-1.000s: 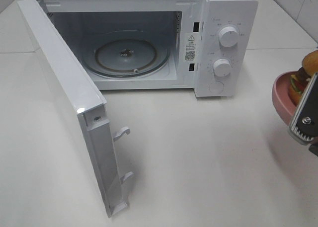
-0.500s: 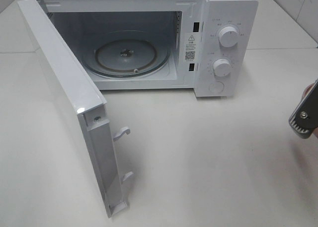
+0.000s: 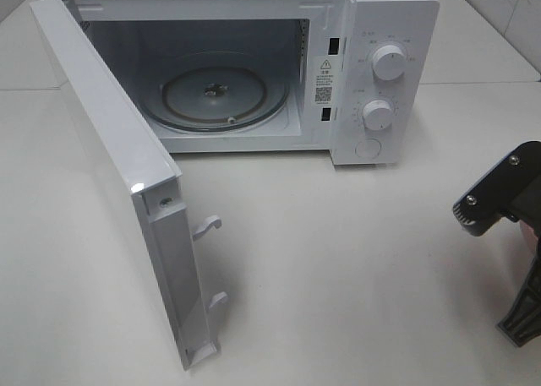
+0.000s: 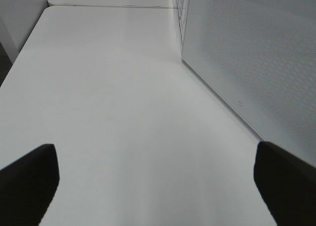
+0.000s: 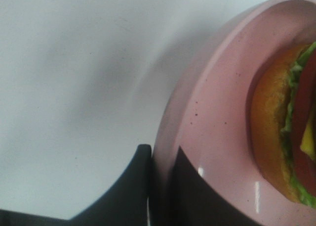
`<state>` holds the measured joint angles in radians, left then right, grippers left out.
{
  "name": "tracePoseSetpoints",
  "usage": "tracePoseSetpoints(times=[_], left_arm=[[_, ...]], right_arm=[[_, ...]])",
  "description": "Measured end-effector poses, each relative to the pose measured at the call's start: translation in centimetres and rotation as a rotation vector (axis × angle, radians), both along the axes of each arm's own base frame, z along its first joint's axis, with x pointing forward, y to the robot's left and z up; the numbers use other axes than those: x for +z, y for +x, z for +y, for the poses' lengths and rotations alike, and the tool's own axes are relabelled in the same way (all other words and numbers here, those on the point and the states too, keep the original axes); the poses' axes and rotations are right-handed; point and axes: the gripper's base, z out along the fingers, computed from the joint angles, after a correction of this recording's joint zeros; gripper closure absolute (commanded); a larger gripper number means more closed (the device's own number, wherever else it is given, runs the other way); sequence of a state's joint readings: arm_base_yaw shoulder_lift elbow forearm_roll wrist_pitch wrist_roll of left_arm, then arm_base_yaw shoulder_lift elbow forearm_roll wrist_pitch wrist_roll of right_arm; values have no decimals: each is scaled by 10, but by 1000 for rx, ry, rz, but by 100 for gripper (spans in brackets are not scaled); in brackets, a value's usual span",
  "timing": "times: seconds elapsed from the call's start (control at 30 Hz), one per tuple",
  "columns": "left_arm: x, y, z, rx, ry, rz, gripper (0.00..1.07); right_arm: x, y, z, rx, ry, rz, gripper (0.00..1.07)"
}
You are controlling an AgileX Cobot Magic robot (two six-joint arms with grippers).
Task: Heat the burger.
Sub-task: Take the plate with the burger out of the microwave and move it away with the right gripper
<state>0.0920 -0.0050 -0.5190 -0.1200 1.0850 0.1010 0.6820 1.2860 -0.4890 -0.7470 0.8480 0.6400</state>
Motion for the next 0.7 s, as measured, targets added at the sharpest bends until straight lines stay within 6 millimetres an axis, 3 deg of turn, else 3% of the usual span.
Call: tracePoseSetpoints(times=[0.27,0.7], left_arm=[[0,0,0,0,0,0,7],[0,0,0,0,0,0,7]], right_arm=[[-5,12,-14,-245,101,-92,106],[-3,23,-38,-378,103,-176,105]])
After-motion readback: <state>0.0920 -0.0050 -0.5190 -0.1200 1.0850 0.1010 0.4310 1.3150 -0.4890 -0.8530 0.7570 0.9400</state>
